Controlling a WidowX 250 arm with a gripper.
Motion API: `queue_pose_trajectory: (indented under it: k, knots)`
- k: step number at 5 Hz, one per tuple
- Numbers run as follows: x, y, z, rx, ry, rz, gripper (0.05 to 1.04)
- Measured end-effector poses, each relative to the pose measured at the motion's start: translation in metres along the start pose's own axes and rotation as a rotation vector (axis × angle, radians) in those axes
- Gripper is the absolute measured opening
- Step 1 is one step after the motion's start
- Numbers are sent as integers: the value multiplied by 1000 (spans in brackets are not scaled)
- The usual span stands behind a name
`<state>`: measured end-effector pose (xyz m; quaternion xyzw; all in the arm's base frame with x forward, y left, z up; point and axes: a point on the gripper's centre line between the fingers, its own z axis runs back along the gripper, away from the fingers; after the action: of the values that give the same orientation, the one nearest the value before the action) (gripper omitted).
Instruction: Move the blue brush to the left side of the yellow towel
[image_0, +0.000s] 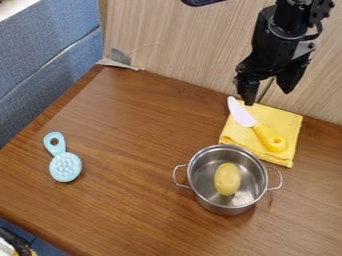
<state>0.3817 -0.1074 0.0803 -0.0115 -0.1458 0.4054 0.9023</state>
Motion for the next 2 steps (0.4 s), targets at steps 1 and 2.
queue_pose_trajectory:
  k: [1,2]
  knots:
    - [-6,6,-12,35,19,-2,1000]
    - [-8,32,-25,101,46,42,1000]
